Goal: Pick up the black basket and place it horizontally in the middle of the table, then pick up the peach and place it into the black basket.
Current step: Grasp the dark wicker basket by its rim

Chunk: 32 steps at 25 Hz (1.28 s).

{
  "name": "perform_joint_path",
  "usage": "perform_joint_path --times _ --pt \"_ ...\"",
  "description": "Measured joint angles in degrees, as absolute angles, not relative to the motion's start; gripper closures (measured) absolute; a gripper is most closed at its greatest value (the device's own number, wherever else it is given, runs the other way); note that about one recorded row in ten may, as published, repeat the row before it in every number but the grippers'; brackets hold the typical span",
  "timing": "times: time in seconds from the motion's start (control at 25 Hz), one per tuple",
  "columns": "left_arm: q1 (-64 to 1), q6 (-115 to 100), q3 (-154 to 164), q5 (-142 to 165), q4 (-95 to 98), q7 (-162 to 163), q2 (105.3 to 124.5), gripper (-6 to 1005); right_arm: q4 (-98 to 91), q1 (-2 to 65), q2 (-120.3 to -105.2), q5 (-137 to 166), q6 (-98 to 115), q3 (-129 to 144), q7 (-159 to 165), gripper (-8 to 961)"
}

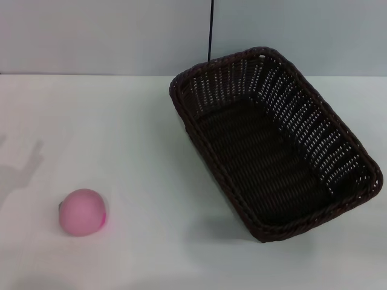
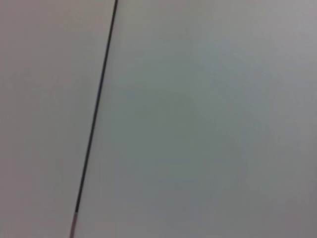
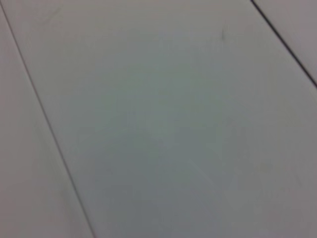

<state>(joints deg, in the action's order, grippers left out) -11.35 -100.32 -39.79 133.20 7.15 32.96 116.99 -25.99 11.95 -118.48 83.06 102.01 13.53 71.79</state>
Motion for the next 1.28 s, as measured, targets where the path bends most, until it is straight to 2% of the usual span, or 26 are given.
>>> perform_joint_path --times 0.48,0.76,0.88,0.96,1.0,1.12,1.2,1.28 --pt "-11.9 -99.2 -41.5 133.1 7.2 30.0 117.74 205 -30.5 11.6 -118.65 85.5 103.0 13.0 77.8 199" --pt "-12.7 -97.4 -42.2 132.3 6.9 30.1 117.78 210 -48.3 11.9 -118.14 91.7 102.8 13.1 96.9 198" --pt "-12.9 -97.5 -42.5 132.3 6.5 30.1 117.82 212 -60.6 13.4 -117.15 99.6 102.8 13.1 110.6 198" --pt "-12.9 -97.5 -42.5 132.3 6.1 30.1 117.86 213 -73.6 16.7 -115.73 110.5 104.1 14.4 125.1 198" --pt "-12.9 -97.5 -42.5 132.3 6.0 30.1 117.86 214 -73.6 16.7 -115.73 110.5 104.1 14.4 125.1 198" --pt "-12.9 -97.3 -42.5 132.3 6.0 30.1 117.86 216 -80.9 22.1 -113.09 122.4 108.4 17.1 135.2 199" --pt "-12.9 -97.9 -42.5 132.3 6.0 30.1 117.86 217 -81.1 27.6 -110.8 131.1 112.9 19.0 139.1 199" --pt "-12.8 -98.5 -42.5 132.3 5.8 30.1 117.89 218 -78.7 32.5 -109.46 139.1 115.6 21.1 140.4 199"
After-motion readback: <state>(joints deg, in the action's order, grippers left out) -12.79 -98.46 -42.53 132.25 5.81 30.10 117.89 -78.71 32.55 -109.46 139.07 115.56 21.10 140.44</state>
